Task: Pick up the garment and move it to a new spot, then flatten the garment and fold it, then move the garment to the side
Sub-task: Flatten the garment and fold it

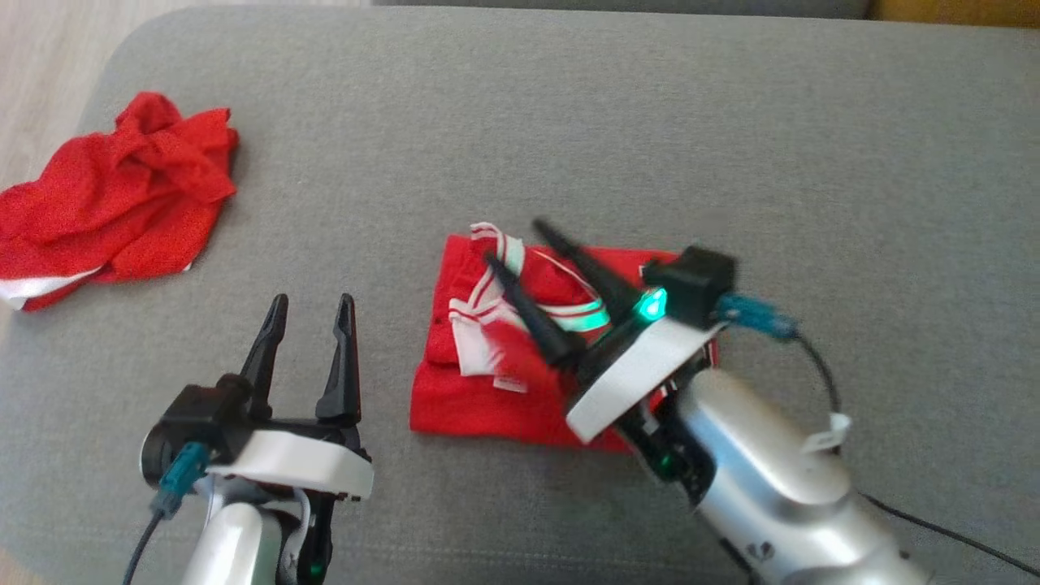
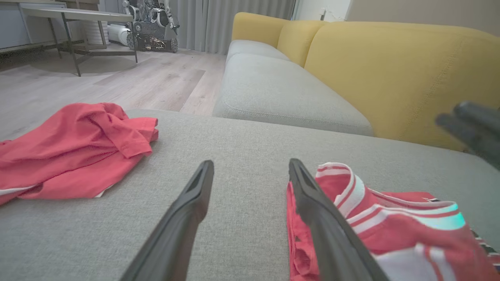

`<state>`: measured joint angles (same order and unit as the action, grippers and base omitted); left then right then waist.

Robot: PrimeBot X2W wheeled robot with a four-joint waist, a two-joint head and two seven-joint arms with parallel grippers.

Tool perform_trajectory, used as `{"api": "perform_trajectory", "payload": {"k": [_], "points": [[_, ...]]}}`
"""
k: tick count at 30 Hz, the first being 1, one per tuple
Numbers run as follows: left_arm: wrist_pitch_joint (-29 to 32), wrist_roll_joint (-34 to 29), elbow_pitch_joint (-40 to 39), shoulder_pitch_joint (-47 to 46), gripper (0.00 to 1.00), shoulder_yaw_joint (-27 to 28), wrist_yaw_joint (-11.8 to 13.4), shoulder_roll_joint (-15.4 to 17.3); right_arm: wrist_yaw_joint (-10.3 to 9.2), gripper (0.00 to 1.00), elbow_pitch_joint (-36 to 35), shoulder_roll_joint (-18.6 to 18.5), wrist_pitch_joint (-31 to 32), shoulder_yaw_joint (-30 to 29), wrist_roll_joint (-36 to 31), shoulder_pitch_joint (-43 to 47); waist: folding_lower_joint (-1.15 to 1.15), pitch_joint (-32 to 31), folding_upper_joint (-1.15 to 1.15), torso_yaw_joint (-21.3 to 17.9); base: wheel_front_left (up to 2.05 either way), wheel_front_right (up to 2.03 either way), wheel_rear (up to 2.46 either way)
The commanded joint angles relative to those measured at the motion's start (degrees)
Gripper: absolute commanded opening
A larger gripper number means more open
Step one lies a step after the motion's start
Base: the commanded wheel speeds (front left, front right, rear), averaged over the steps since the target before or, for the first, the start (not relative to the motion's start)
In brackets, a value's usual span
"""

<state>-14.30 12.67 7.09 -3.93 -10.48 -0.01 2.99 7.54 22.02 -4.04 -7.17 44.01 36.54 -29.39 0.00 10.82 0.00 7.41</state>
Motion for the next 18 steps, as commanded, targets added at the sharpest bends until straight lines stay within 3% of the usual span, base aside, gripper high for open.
{"api": "perform_trajectory", "payload": {"k": [1, 7, 14, 18], "points": [[-0.7, -0.68, -2.0, -1.94, 1.0, 2.03, -0.05, 0.09, -0.05, 1.0, -2.86, 1.16, -1.93, -1.97, -1.55, -0.62, 0.0, -0.52, 0.0, -0.97, 0.0, 0.0, 0.0], [-0.7, -1.34, -2.4, -1.3, 1.0, 3.17, -0.08, 0.39, -0.05, 1.0, -6.92, -0.54, -3.29, -16.91, -9.27, 4.97, 0.0, -1.5, 0.0, -3.27, 0.0, 0.0, 0.0], [-0.7, -2.16, -2.61, -0.47, 1.0, 4.01, -0.2, 1.14, -0.05, 1.0, -15.66, -2.79, 1.39, -36.97, -19.57, 16.78, 0.0, -2.46, 0.0, -5.15, 0.0, 0.0, 0.0], [-0.7, -2.49, -2.44, 0.41, 1.0, 4.39, -0.05, 1.74, -0.05, 1.0, -20.29, -2.71, 4.11, -41.81, -23.12, 22.23, 0.0, -3.33, 0.0, -5.82, 0.0, 0.0, 0.0]]}}
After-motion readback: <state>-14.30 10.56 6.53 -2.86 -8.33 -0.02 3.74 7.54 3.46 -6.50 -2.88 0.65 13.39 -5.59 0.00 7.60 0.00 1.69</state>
